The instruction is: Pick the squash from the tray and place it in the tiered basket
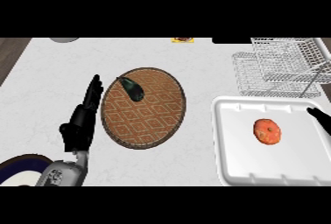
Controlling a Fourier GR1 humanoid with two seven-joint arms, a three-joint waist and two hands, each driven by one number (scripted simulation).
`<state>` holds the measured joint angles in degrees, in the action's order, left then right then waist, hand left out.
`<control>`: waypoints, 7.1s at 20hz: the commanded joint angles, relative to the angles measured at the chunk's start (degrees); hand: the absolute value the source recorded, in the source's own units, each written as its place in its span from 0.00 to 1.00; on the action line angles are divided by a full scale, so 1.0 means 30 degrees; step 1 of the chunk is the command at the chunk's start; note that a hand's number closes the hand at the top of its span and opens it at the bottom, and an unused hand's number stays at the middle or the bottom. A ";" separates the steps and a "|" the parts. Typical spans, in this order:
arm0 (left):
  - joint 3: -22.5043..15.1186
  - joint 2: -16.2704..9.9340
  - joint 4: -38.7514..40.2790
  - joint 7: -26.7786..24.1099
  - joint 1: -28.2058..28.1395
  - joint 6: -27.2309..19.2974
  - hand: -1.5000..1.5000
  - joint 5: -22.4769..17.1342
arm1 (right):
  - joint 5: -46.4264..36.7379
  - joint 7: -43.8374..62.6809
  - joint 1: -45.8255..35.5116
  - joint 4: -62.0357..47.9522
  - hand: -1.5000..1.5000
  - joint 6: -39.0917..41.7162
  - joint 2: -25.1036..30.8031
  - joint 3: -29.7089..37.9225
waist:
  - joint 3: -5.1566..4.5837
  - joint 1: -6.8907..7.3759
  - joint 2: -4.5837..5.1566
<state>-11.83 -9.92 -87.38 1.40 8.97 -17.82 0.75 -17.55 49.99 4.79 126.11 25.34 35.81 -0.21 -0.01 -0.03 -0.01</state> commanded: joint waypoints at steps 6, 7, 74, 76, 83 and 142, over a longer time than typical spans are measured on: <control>0.0480 0.0626 0.0068 0.0814 0.0930 0.0510 0.50 0.0531 | -0.2131 0.0934 -0.1698 -0.0127 0.00 0.1931 -0.0962 -0.1719 | -0.0002 0.0010 0.0009; 0.0368 0.0852 0.0057 0.1072 0.1130 0.0206 0.50 0.0934 | -0.2150 -0.1628 -0.0993 -0.1164 0.00 0.2196 -0.0115 -0.0374 | 0.0007 -0.0046 0.0003; 0.3975 0.2453 0.1556 -0.0286 0.1464 0.3414 0.50 0.2149 | -1.0837 -1.1024 -0.4328 -1.4765 0.00 -0.1469 -0.6889 0.2150 | 0.0002 -0.0018 0.0018; 0.3180 0.2409 -0.0222 -0.0954 -0.1041 0.3369 0.50 0.2702 | -1.1680 -1.1292 -0.3785 -1.5334 0.00 -0.3556 -0.7856 0.1552 | 0.0005 0.0041 0.0008; 0.2529 0.3283 0.0066 -0.1005 -0.1079 0.2637 0.50 0.3178 | -1.3021 -1.3256 -0.3247 -1.5776 1.00 -0.6516 -0.6835 0.1707 | 0.0003 -0.0012 0.0005; 0.2373 0.3288 -0.0579 0.0461 -0.0189 0.2529 0.50 0.3551 | -1.6048 -0.6153 -1.9791 -1.6952 1.00 0.1026 -0.3838 0.5308 | 0.0002 0.0237 0.0040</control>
<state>-3.14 -0.95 -87.40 1.54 9.52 -9.05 10.11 -64.59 33.80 -53.46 81.67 33.38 22.41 16.74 -0.01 0.60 0.17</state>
